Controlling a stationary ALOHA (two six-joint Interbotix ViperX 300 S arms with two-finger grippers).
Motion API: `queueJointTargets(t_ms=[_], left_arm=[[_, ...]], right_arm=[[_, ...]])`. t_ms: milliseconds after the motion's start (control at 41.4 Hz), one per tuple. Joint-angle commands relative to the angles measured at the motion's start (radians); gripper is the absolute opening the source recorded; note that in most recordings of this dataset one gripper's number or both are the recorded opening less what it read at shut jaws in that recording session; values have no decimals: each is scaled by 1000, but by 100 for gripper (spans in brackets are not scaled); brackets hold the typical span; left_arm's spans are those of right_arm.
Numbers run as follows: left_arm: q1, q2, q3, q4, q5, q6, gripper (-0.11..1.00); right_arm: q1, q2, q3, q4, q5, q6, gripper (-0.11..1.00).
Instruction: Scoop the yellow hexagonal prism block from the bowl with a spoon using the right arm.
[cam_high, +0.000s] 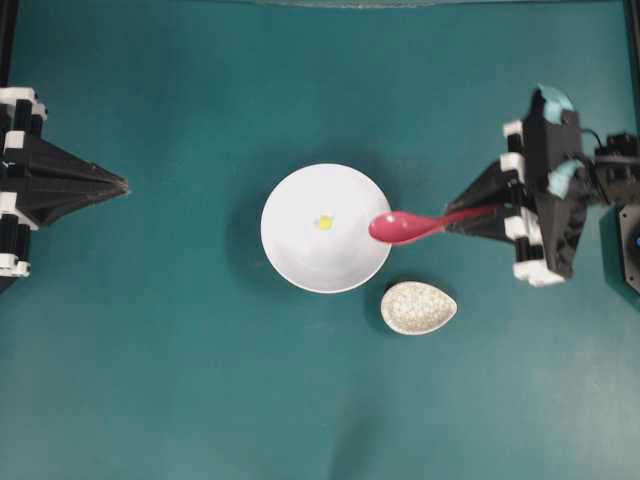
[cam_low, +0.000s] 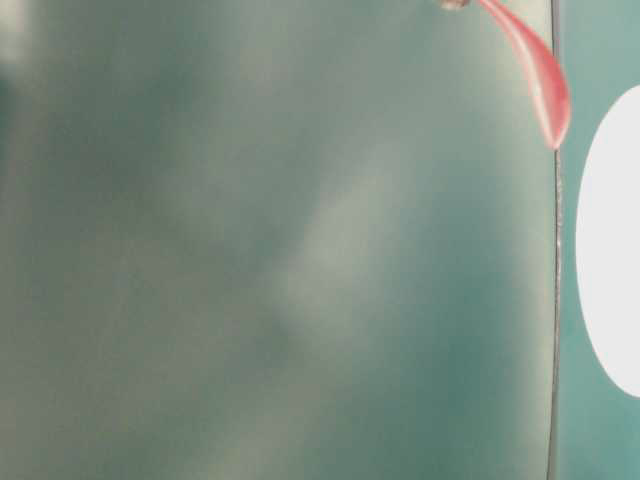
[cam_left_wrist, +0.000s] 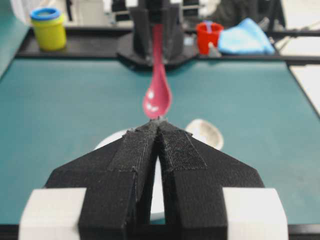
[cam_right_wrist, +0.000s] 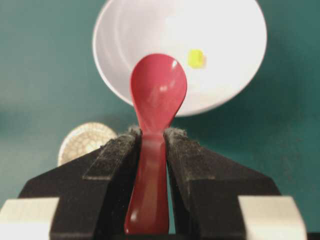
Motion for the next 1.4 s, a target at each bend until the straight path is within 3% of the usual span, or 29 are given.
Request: queueJointTargets(t_ms=[0, 580, 1378], left_arm=[[-2, 9, -26, 3, -6, 2, 0], [-2, 9, -26, 3, -5, -5, 0], [-2, 11, -25, 3, 3, -5, 0]], right_arm=[[-34, 23, -87, -18, 81, 2, 25], [-69, 354, -387, -140, 356, 11, 25], [-67, 492, -414, -141, 276, 2, 25]])
